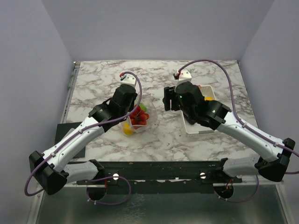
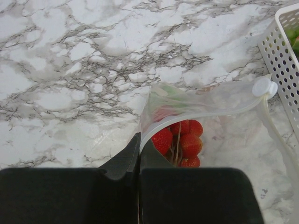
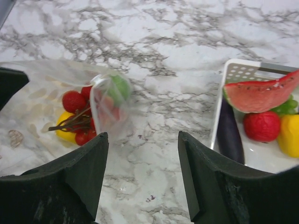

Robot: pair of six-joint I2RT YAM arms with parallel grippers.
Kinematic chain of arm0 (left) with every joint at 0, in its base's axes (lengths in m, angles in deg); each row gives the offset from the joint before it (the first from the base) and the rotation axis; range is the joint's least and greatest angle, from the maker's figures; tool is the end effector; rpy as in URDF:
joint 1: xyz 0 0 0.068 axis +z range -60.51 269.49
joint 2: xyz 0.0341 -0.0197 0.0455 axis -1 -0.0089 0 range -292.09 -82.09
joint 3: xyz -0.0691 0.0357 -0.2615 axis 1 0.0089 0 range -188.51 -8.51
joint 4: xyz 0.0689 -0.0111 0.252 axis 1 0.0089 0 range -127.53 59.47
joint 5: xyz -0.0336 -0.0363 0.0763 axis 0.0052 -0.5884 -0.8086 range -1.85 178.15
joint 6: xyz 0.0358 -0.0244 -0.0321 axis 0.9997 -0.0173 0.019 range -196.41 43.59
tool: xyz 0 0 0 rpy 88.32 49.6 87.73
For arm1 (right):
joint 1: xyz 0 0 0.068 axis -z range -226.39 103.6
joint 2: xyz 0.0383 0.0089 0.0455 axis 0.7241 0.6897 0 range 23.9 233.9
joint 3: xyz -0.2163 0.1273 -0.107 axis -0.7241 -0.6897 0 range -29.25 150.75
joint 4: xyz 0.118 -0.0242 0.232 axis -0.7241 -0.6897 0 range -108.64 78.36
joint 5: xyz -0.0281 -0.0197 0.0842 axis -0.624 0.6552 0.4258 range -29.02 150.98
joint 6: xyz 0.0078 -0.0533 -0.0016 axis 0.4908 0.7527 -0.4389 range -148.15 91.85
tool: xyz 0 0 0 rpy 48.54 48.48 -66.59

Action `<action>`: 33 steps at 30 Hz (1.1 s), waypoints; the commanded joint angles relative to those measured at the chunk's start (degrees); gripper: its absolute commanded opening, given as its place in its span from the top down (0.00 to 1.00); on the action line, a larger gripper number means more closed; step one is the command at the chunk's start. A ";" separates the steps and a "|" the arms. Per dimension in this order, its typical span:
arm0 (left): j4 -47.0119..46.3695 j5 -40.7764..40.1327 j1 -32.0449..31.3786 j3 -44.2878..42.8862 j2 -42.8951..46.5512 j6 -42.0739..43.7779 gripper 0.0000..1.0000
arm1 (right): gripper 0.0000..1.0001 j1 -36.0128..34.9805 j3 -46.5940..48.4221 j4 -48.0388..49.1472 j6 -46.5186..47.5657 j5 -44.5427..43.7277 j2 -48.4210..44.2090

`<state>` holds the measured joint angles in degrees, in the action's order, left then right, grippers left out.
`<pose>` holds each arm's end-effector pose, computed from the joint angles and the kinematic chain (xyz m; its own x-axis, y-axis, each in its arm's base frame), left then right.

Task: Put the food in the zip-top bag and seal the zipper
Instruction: Adjust the zipper food storage bag at the center of the board, then pick up the fake fruit from the bin.

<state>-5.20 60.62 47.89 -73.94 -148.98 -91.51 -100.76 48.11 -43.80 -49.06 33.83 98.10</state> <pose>0.1983 -0.1540 0.3514 -0.4802 0.1175 -0.8693 0.1828 0.9826 0.0318 0.1775 0.2195 0.3897 -0.4389 -0.0672 -0.8960 -0.3575 0.9279 0.1055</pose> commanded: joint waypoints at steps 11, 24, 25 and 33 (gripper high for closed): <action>-2.28 1.51 0.77 0.96 3.06 0.81 1.00 | 0.31 14.70 -2.81 -4.66 4.78 -4.32 -3.27; -2.67 2.04 1.01 1.35 4.52 0.98 1.00 | 0.25 29.33 -9.59 -0.55 3.54 -0.79 1.35; -2.71 2.04 1.00 1.36 4.66 0.98 1.00 | 0.25 30.04 -9.89 -0.31 3.64 -0.95 2.04; -2.89 2.40 1.17 1.53 5.23 0.96 1.00 | 0.25 34.23 -11.00 1.95 4.55 -1.33 8.44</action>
<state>-5.77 61.99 48.65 -72.63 -145.46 -90.87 -68.48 38.01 -44.46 -45.30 31.95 104.17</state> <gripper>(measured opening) 0.003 0.749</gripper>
